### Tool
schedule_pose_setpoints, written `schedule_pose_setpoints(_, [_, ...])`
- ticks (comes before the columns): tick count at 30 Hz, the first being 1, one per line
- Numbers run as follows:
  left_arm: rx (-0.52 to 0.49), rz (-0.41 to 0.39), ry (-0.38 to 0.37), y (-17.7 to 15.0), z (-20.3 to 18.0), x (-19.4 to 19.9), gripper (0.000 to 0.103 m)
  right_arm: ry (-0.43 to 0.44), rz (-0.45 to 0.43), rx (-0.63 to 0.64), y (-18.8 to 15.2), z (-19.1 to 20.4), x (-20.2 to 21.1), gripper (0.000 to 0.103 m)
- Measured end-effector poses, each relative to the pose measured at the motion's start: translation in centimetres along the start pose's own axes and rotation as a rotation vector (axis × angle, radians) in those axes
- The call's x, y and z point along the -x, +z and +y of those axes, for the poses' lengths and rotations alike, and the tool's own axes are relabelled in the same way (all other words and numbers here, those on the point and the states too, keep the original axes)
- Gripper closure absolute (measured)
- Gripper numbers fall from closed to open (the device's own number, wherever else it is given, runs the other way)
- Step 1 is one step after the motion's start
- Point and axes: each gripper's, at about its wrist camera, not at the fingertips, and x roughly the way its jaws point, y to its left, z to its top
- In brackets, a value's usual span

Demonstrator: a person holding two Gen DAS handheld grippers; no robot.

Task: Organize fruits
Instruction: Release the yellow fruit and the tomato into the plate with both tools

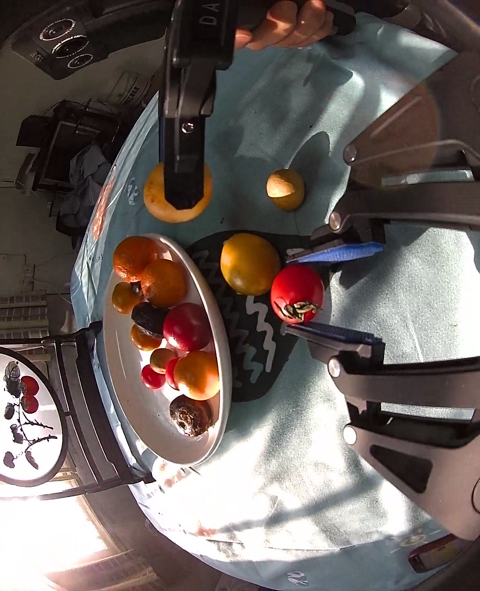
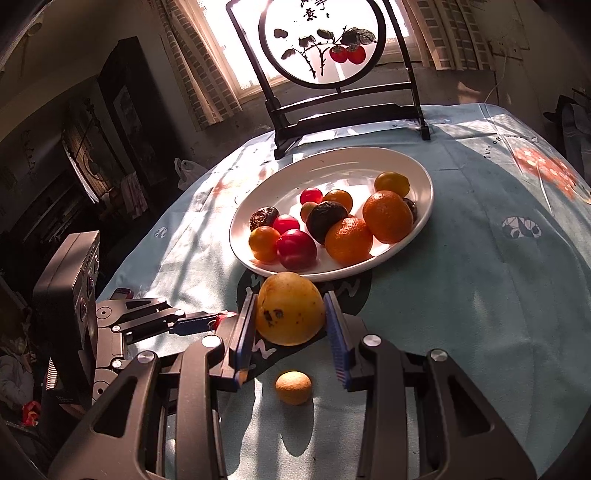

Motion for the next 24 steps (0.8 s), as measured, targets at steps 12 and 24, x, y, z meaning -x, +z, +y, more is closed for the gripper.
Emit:
schedule_pose_setpoints(12, [0.222,-0.186,0.118,6.2,4.7,1.8,0.072,-0.001,-0.156,0.033,3.5,0.4,-0.8,0.066])
schedule_pose_setpoints(24, [0.325,-0.210,0.322,10.3,8.8,-1.7,0.012,-0.094,-0.176,0.006,8.0,-1.6,-6.0,0.042])
